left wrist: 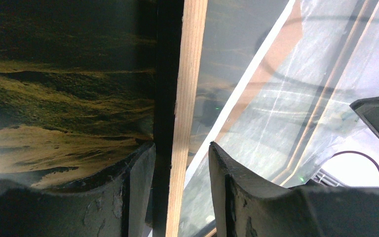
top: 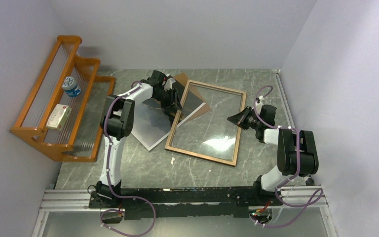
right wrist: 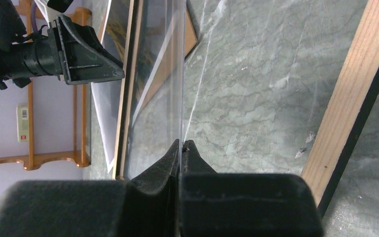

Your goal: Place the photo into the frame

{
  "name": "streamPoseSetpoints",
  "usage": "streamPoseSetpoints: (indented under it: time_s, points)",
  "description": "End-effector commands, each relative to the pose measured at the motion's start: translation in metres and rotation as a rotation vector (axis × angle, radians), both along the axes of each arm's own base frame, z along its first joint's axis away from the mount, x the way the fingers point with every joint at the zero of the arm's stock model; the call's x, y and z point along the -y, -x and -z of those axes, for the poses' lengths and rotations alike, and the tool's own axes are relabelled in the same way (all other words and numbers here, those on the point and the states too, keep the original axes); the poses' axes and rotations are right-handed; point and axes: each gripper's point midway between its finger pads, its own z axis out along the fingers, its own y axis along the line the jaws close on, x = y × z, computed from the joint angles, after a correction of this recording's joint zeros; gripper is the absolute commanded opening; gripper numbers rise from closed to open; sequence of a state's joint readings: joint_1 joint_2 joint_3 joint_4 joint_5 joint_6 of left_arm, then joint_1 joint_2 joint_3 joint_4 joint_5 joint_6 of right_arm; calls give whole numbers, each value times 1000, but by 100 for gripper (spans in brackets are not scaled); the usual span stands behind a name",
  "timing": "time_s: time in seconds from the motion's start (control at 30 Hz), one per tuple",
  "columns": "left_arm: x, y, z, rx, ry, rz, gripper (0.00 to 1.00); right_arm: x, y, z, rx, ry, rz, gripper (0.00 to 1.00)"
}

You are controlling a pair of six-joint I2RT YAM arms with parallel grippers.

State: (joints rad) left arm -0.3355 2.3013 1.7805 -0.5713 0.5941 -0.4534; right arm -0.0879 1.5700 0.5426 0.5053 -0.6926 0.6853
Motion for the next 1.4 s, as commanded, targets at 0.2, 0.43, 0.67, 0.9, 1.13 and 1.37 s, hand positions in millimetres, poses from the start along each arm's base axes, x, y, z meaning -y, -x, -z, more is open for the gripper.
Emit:
streamPoseSetpoints:
  time_s: [0.2, 0.43, 0.67, 0.9, 1.13, 1.37]
  points:
    - [-3, 14, 27, -54, -63, 10, 51, -5, -10, -10, 45, -6, -17, 23]
    - [-4, 9, 16, -31, -71, 14, 56, -6, -12, -11, -17, 26, -14, 48]
    - [-8, 5, 2, -13, -90, 10, 69, 3, -12, -6, -163, 110, 40, 71]
    - [-13, 0, -11, -6, -95, -15, 80, 16, -5, -8, -277, 165, 102, 90]
    - [-18, -4, -19, 12, -93, -20, 82, 30, 6, -22, -399, 171, 220, 91]
    - [-16, 0, -15, -9, -69, -2, 81, 66, 19, -11, -450, 361, 341, 92]
